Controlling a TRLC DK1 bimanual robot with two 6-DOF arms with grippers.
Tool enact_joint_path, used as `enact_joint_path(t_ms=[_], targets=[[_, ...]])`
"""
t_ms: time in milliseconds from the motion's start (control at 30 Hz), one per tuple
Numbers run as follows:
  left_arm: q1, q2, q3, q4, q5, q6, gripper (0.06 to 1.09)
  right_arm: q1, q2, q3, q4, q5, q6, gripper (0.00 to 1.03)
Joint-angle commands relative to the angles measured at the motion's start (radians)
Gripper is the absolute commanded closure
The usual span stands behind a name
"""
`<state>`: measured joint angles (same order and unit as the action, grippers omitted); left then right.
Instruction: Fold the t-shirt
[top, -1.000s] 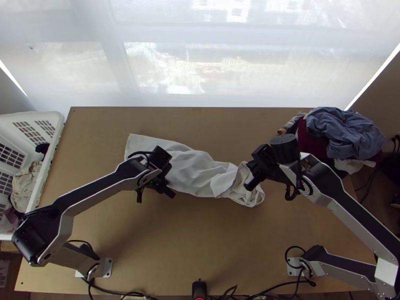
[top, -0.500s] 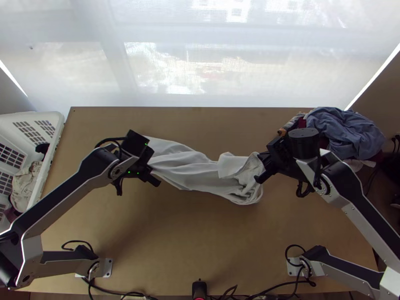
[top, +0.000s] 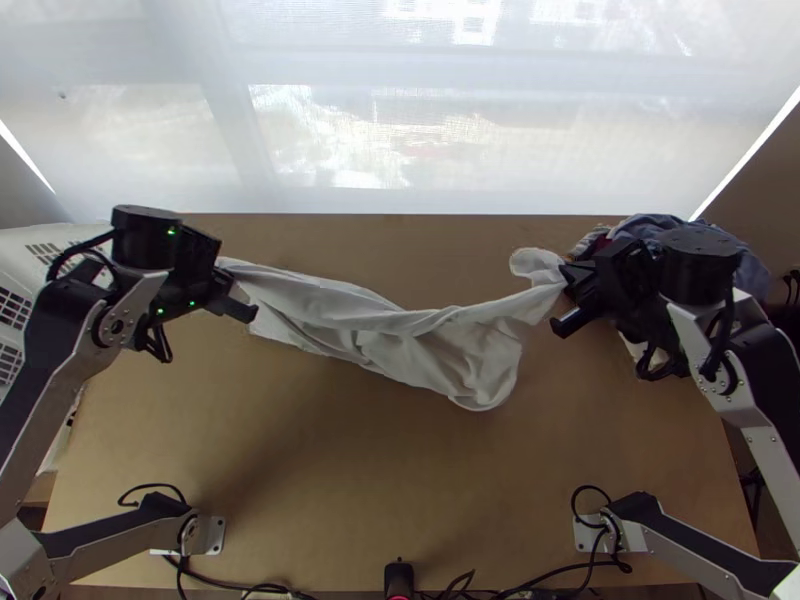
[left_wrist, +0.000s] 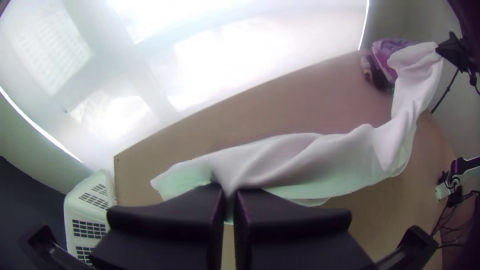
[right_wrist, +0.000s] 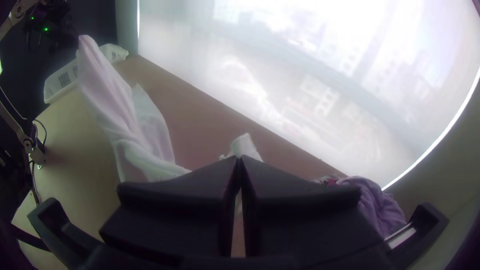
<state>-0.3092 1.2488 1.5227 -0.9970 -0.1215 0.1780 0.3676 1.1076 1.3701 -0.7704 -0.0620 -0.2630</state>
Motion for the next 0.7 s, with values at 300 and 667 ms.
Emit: enact_joint_path(t_ms=[300, 667], targets=[[0.058, -0.034, 0.381, 0.000, -0.075, 0.124, 1.05, 0.002, 0.032, 0.397, 0.010, 0.056, -0.008, 1.00], [0.047, -0.040, 0.605, 0.087, -0.208, 0.288, 1.05, 0.036, 0.057, 0.592, 0.115, 0.085, -0.027, 1.00]])
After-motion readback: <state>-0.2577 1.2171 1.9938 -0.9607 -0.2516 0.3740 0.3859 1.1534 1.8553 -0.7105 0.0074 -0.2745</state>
